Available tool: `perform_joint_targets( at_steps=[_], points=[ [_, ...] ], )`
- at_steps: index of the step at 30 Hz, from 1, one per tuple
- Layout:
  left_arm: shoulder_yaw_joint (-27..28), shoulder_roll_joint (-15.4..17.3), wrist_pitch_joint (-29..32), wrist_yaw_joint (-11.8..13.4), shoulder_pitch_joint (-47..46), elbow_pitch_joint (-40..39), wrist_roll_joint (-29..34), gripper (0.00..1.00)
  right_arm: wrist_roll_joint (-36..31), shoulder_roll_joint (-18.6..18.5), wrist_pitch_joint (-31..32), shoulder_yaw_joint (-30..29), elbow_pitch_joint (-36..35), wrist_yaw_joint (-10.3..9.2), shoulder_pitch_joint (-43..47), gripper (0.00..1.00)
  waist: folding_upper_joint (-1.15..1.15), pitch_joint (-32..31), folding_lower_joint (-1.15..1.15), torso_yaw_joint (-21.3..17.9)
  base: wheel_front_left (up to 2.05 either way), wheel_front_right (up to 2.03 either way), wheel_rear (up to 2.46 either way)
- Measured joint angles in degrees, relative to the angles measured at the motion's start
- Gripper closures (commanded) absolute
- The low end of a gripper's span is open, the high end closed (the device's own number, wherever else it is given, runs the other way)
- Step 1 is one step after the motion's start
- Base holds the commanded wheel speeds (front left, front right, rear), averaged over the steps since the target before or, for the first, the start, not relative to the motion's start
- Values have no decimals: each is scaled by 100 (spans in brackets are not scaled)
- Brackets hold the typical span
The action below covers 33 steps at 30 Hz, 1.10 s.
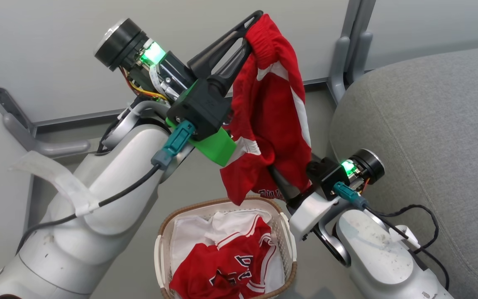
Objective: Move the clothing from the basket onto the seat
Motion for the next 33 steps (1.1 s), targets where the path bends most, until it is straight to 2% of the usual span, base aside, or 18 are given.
perform_joint_targets(
  at_steps=[1,8,9,11,13,24,33],
  points=[
    [-2,4,7,0,19,-8,-13,100,45,0,0,36,38,0,-19,100,0,-9,0,11,0,0,0],
    [167,157,65,154,477,27,-325,100,232,-1,0,176,115,0,-58,100,0,-74,0,-14,0,0,0],
    [204,189,65,171,577,38,-387,93,240,-2,0,183,113,0,-57,100,0,-84,0,-25,0,0,0],
    [261,250,63,215,769,68,-494,66,260,-2,0,191,104,0,-51,100,0,-97,0,-44,0,0,0],
    [321,286,51,283,990,98,-639,0,283,0,0,183,91,0,-48,100,0,-105,0,-65,0,0,0],
    [424,447,-148,425,2270,313,-1132,0,268,0,0,-267,75,0,4,100,0,-126,0,-93,0,0,0],
    [526,162,-223,623,3216,308,-1473,0,56,-2,0,-992,-53,0,320,100,0,-139,0,-89,0,0,0]
  ],
)
